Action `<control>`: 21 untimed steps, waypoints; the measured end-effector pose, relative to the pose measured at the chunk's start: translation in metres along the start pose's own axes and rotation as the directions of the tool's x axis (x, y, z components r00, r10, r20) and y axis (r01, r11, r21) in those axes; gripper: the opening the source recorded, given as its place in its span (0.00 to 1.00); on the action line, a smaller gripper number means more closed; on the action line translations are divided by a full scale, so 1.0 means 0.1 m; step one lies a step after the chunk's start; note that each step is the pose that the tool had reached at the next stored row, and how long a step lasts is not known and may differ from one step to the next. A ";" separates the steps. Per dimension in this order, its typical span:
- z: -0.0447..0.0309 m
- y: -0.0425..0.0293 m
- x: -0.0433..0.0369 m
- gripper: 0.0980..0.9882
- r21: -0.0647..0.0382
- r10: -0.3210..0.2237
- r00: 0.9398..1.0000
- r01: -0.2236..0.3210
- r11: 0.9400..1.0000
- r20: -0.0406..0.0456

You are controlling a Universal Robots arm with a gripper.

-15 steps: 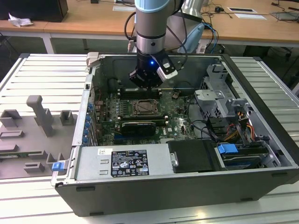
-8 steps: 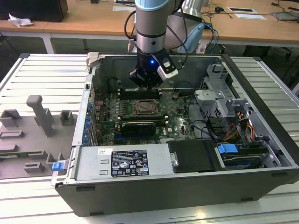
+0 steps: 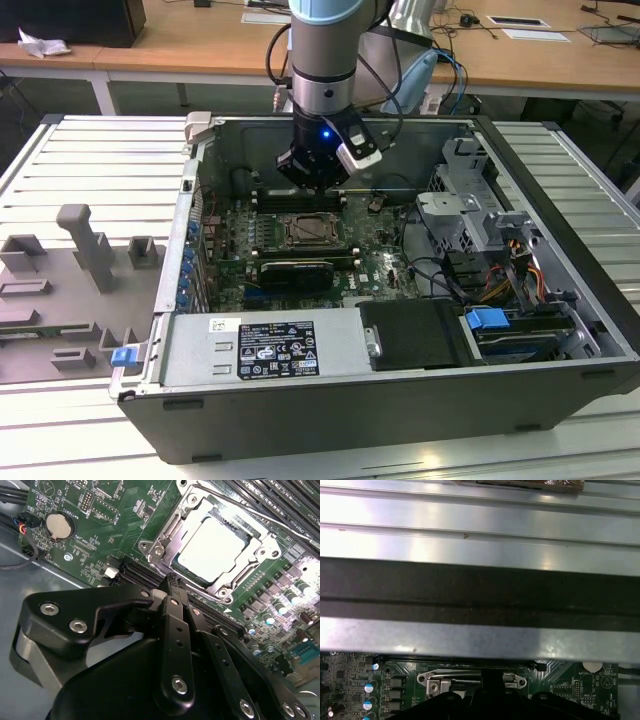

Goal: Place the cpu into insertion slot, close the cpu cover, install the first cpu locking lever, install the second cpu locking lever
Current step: 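Install the second cpu locking lever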

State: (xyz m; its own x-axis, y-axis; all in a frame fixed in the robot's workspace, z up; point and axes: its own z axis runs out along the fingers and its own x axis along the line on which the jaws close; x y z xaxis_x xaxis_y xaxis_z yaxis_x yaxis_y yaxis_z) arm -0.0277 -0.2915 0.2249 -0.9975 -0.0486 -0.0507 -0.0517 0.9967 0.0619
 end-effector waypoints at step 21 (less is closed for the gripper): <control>-0.037 -0.050 0.000 0.01 0.000 0.000 1.000 0.000 1.000 0.000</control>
State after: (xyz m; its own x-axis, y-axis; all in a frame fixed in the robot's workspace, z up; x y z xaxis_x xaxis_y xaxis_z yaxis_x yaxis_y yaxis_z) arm -0.0276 -0.2967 0.2282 -0.9975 -0.0486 -0.0507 -0.0517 0.9967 0.0619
